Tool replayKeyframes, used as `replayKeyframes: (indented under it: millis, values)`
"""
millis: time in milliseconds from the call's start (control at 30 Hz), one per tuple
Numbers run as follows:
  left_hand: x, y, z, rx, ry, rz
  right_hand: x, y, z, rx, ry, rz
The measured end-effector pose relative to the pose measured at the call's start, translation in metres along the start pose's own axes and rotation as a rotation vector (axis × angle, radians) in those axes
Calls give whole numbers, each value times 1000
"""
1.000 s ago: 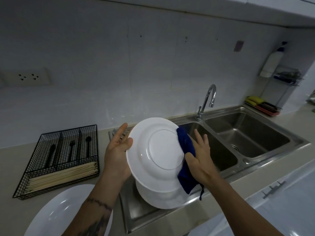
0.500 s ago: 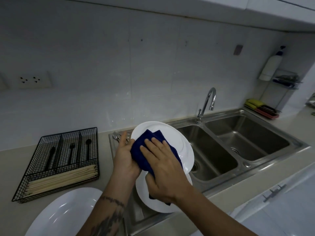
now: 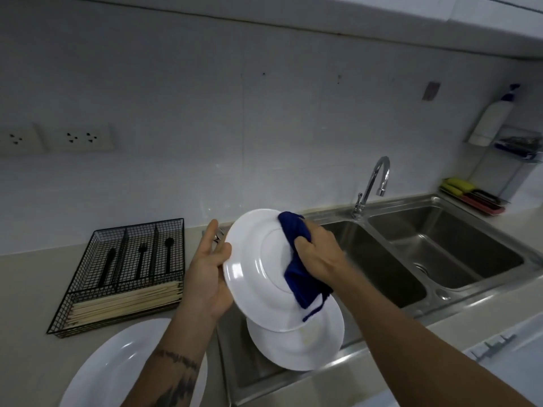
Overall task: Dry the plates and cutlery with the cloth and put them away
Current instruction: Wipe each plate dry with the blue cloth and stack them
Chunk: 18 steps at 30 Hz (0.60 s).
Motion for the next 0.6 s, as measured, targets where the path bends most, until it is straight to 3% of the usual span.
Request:
replayKeyframes:
  millis: [200, 300, 467, 600]
  values:
    - [-9, -12, -6, 51, 10, -25, -42, 22, -47, 416, 202, -63]
    - [-7, -13, -8, 29, -12, -34, -32, 12, -33, 294, 64, -41]
    - [8, -10, -5, -22, -64, -15, -19, 12, 31, -182, -333, 9]
    - [14, -13, 1, -85, -13, 64, -39, 36, 43, -209, -479, 1]
Point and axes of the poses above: each hand's wrist, its own y-axis away from the middle knuckle, its own x-axis out of the back of the hand, z = x × y, the point moved 3 cm from there along -y, towards the middle knuckle, and after that the axes turned 2 degrees about -z, right-handed, at the moved point
